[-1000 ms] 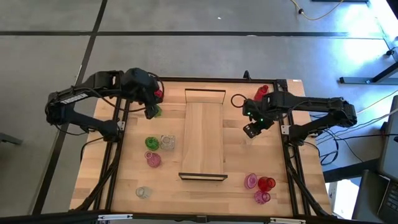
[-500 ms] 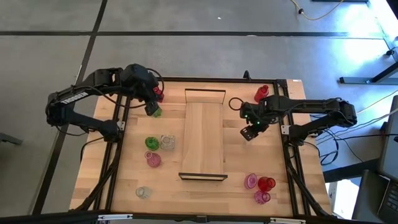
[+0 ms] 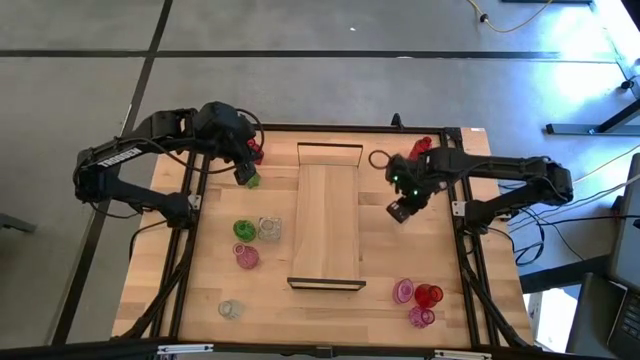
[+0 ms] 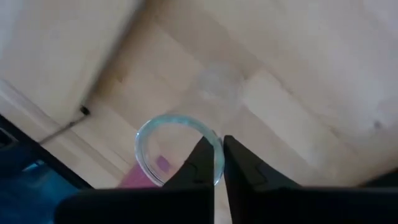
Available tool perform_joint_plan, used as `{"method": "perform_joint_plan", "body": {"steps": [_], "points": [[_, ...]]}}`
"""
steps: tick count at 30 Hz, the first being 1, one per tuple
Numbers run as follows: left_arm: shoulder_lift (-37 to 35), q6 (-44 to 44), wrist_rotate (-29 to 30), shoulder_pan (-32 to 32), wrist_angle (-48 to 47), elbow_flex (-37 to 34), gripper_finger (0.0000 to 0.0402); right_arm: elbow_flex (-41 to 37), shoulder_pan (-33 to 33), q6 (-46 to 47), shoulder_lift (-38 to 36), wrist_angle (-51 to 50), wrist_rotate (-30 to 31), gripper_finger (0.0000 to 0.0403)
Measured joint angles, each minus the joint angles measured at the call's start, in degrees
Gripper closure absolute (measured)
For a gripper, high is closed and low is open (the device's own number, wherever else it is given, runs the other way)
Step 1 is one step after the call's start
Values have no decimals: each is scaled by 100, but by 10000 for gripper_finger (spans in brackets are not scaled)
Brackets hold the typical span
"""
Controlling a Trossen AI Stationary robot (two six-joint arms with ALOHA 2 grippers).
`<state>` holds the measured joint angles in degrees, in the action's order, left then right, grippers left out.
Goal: Sort vases onto shelf
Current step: Put the top right transparent vase on the shelf
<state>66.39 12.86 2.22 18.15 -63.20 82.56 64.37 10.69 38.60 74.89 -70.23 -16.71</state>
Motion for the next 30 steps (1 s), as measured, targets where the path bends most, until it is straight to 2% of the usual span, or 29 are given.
{"method": "perform_joint_plan", "body": {"steps": [5, 8, 14, 18, 23, 30], "points": [[0, 4, 0, 0, 0, 0, 401, 804, 495, -409, 126, -121, 155, 400], [0, 4, 0, 0, 2, 0, 401, 1624, 720, -853, 568, -535, 419, 400], [0, 4, -2, 0, 33, 0, 401, 3929, 819, -2069, 2235, -1381, 963, 401], [-9, 44, -87, 0, 31, 0, 401, 5241, 810, -2623, 3321, -2009, 1109, 402], [-13, 82, -192, -8, -48, 0, 401, 5827, 813, -2856, 3828, -1953, 924, 402], [-13, 197, -194, -9, -84, 0, 401, 5728, 937, -3027, 4006, -1985, 1041, 403]]}}
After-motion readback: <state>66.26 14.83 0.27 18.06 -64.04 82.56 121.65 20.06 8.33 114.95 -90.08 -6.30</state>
